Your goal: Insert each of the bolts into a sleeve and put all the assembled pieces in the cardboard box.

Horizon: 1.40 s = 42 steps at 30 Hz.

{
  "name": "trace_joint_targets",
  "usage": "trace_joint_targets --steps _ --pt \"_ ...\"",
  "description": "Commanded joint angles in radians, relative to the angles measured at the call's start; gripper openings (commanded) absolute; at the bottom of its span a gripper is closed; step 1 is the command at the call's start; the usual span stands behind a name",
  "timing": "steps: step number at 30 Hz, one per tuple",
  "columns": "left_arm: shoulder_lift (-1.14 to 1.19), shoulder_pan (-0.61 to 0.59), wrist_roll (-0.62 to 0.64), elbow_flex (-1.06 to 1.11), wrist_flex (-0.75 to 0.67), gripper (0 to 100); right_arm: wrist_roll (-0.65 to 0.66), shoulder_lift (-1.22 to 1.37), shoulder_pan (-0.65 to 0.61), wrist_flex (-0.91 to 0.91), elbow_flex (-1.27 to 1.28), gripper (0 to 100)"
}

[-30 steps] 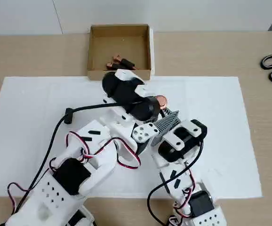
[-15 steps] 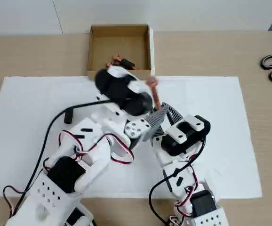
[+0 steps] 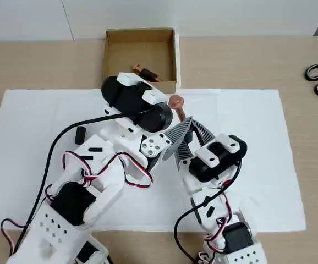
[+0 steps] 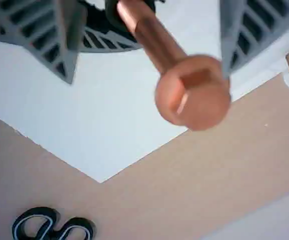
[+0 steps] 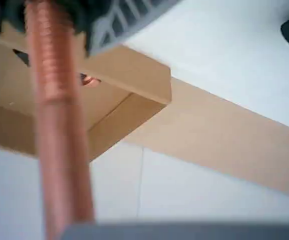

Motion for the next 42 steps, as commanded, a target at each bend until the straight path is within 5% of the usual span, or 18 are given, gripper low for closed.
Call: trace_joint_targets --steps 1,14,25,42 --pt "-0.081 -0.008 -0.046 -0.042 -0.002 18 0.000 -0.013 0.007 -0.082 -0.051 0.4" --pt "-0.279 -0.129 -0.087 -0.041 0.181 18 -0.003 -0.013 0.005 -0.168 -0.049 0.4" --pt "-0.293 -0.157 -0.086 -0.007 0.181 18 0.002 -0.012 0.002 -0.183 -0.038 0.4" --pt "-0.295 -0.397 -0.086 0.085 0.100 18 -0.005 -0.013 -0.027 -0.088 -0.043 0.4"
